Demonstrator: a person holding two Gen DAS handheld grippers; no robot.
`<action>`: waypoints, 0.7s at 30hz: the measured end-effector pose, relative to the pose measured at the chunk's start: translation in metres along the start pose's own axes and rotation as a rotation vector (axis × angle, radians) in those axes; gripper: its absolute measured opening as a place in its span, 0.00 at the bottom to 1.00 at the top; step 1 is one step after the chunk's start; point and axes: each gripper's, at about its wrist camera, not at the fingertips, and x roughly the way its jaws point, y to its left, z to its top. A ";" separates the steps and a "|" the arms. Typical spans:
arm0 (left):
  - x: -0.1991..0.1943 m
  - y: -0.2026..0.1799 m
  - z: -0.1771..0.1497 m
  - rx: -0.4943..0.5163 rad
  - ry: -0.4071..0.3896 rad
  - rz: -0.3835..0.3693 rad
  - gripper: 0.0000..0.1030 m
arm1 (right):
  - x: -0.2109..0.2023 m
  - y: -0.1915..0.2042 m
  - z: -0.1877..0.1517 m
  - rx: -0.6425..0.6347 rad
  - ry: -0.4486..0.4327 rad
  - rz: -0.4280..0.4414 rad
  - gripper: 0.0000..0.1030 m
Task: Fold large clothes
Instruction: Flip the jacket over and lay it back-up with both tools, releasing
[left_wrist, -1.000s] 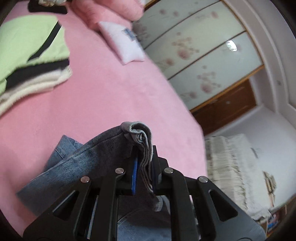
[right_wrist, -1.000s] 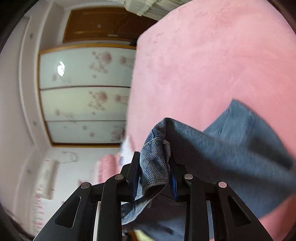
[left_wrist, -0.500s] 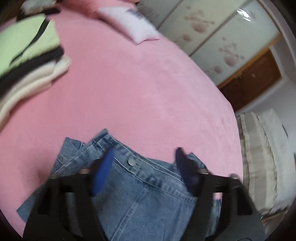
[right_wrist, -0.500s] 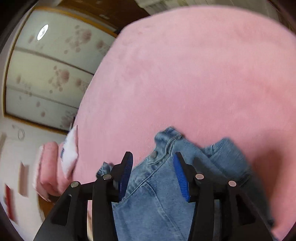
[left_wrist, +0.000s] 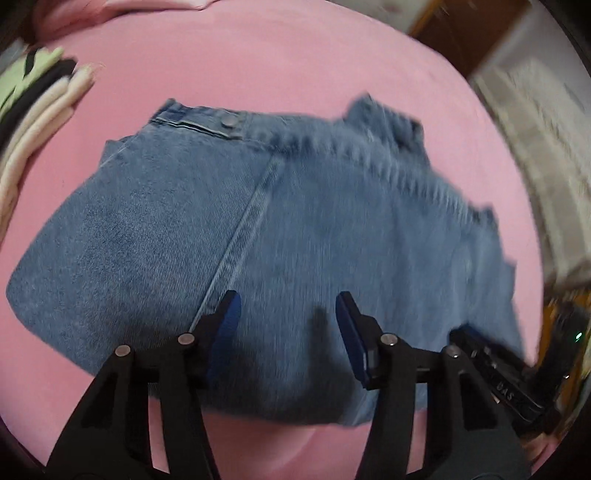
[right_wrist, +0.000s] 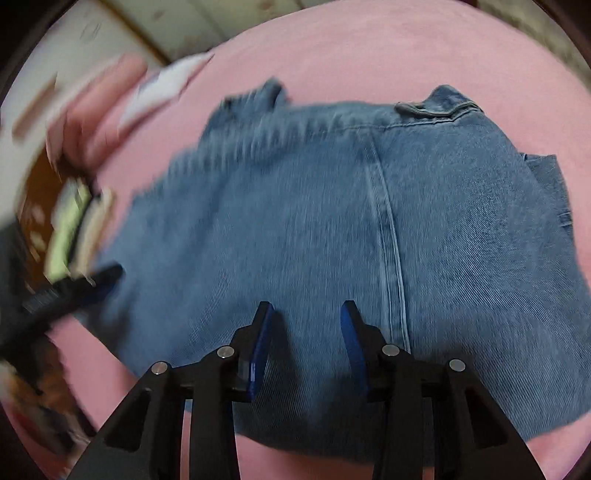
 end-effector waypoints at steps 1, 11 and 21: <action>0.000 -0.004 -0.007 0.049 -0.002 0.031 0.46 | 0.004 0.002 -0.008 -0.031 -0.008 -0.030 0.34; 0.012 0.007 -0.040 0.060 -0.005 0.148 0.22 | 0.014 -0.044 -0.076 0.065 -0.009 -0.116 0.33; -0.019 -0.028 -0.060 0.099 0.031 -0.034 0.20 | 0.017 -0.004 -0.062 0.199 0.044 0.238 0.28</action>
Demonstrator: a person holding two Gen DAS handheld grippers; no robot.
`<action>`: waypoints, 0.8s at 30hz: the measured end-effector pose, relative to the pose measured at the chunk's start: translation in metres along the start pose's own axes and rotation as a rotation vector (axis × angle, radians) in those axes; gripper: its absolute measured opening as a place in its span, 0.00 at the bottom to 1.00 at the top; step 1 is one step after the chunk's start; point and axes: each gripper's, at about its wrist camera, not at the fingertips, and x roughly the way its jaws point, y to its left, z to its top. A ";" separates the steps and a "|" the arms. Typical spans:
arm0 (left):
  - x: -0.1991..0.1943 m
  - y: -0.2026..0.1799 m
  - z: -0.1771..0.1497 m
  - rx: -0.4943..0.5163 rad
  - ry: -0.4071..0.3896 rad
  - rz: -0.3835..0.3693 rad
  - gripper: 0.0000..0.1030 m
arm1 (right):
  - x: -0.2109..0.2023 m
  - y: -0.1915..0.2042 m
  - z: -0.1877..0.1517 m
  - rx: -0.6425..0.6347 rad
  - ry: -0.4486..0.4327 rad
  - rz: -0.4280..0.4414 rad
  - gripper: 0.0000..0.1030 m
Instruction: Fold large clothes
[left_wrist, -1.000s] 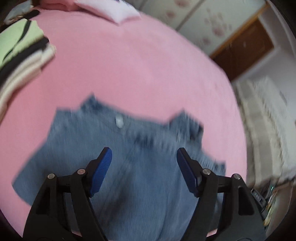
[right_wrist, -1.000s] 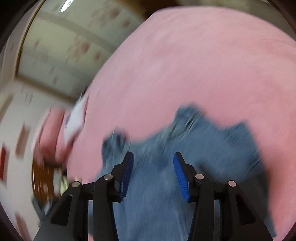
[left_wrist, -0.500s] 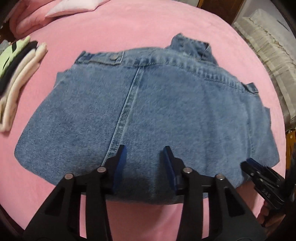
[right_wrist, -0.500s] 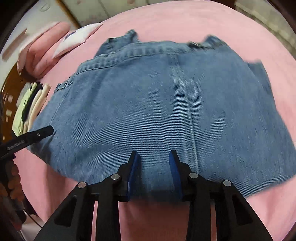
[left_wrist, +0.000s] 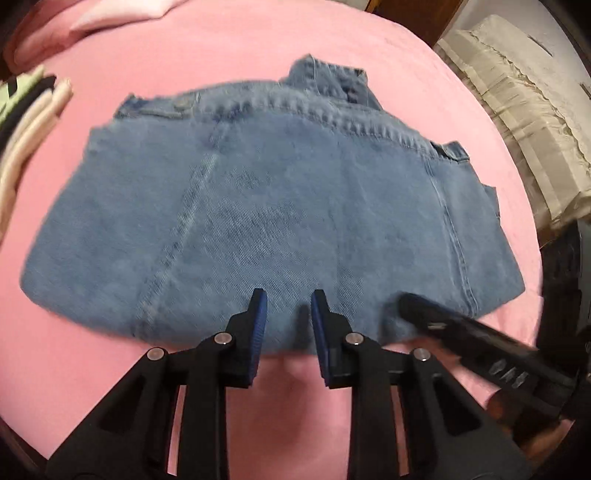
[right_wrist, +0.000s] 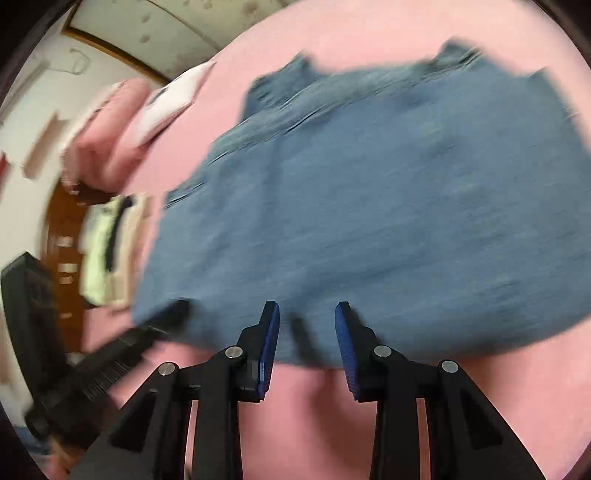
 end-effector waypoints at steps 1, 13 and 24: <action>0.003 0.001 -0.003 -0.013 0.003 0.010 0.20 | 0.008 0.006 0.001 -0.020 0.008 0.017 0.22; 0.014 0.100 0.024 -0.151 -0.016 0.453 0.10 | -0.001 -0.062 0.028 -0.165 -0.032 -0.196 0.00; -0.018 0.192 0.006 -0.413 -0.076 0.421 0.10 | -0.107 -0.176 0.025 -0.017 -0.157 -0.632 0.00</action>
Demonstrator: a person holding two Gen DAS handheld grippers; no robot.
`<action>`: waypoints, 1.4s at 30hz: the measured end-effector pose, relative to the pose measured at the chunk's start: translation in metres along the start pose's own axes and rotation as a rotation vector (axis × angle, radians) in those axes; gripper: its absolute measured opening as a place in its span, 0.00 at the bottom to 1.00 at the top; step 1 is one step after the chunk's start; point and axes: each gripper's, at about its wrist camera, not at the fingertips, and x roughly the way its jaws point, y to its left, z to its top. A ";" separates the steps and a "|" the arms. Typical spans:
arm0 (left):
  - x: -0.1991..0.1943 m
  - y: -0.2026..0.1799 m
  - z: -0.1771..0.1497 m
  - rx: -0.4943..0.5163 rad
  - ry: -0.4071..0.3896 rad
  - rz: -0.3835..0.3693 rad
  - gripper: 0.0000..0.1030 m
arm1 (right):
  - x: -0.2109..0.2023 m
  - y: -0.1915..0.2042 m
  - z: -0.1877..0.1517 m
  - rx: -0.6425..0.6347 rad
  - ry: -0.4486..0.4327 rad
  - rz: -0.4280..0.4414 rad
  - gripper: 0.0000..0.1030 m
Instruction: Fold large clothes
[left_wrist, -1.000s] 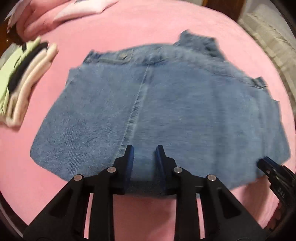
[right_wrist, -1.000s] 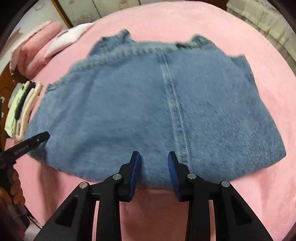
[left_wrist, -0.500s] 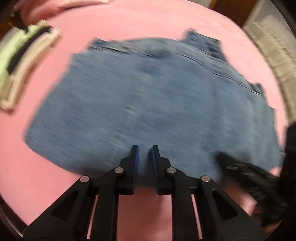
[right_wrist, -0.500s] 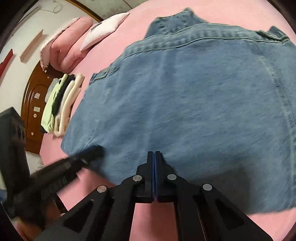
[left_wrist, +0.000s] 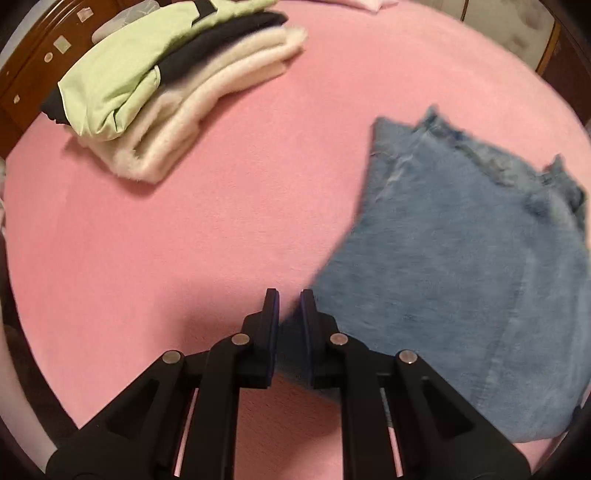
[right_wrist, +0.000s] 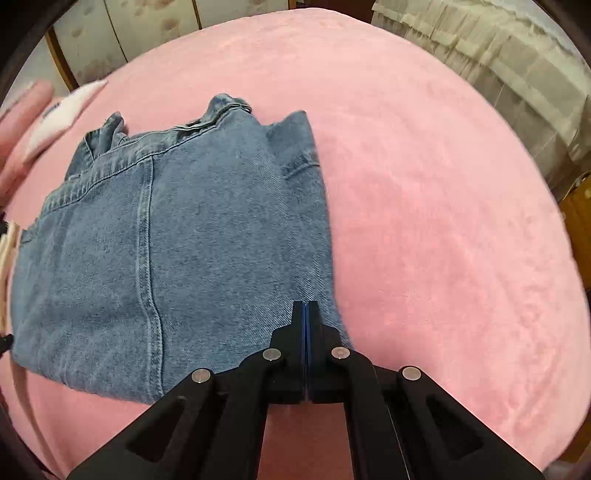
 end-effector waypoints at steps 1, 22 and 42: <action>-0.009 -0.006 -0.003 0.011 -0.021 -0.018 0.10 | -0.003 0.013 0.003 -0.008 -0.013 0.024 0.00; 0.013 -0.227 -0.014 0.339 0.099 -0.506 0.06 | 0.105 0.153 0.066 0.121 0.109 0.722 0.00; 0.056 -0.121 0.069 0.324 -0.194 0.031 0.01 | 0.111 -0.006 0.149 0.061 -0.107 0.296 0.00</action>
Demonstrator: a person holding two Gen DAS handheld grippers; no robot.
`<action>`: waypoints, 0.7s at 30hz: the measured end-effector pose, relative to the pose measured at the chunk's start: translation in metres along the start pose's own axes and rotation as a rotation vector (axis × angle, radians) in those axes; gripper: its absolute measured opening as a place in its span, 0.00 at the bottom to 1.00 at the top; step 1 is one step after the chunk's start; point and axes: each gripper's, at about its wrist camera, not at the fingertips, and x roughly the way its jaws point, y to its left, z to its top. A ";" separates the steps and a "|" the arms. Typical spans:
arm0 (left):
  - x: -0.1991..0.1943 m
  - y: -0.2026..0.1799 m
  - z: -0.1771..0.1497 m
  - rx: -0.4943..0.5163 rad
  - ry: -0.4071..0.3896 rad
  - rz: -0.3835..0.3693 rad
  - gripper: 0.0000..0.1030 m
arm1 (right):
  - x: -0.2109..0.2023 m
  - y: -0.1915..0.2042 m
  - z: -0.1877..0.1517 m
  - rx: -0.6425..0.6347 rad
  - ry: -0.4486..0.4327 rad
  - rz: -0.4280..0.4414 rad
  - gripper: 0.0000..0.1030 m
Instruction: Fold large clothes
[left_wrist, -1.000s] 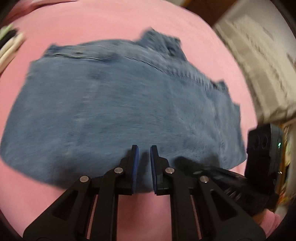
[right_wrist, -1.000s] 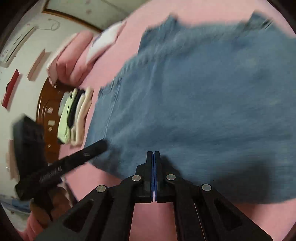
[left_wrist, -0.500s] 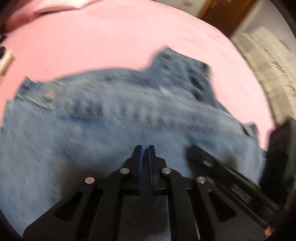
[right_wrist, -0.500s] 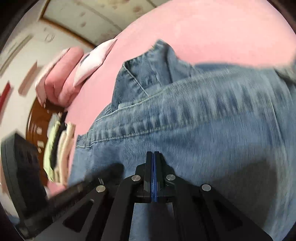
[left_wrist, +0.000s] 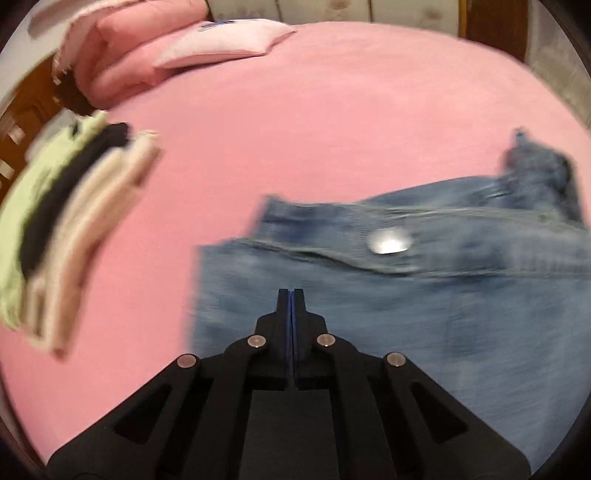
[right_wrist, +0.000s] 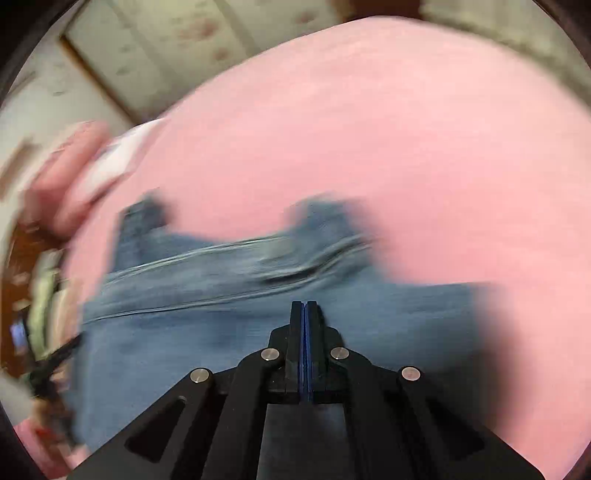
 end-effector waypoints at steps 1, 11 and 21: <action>0.005 0.018 0.000 -0.056 0.017 -0.022 0.01 | -0.004 -0.017 0.001 0.042 -0.021 0.003 0.00; -0.008 0.022 0.005 -0.112 0.034 -0.046 0.01 | -0.030 -0.023 0.003 0.023 -0.058 -0.209 0.00; -0.044 0.049 -0.078 -0.234 0.138 -0.193 0.01 | -0.069 -0.012 -0.090 -0.025 0.040 -0.194 0.00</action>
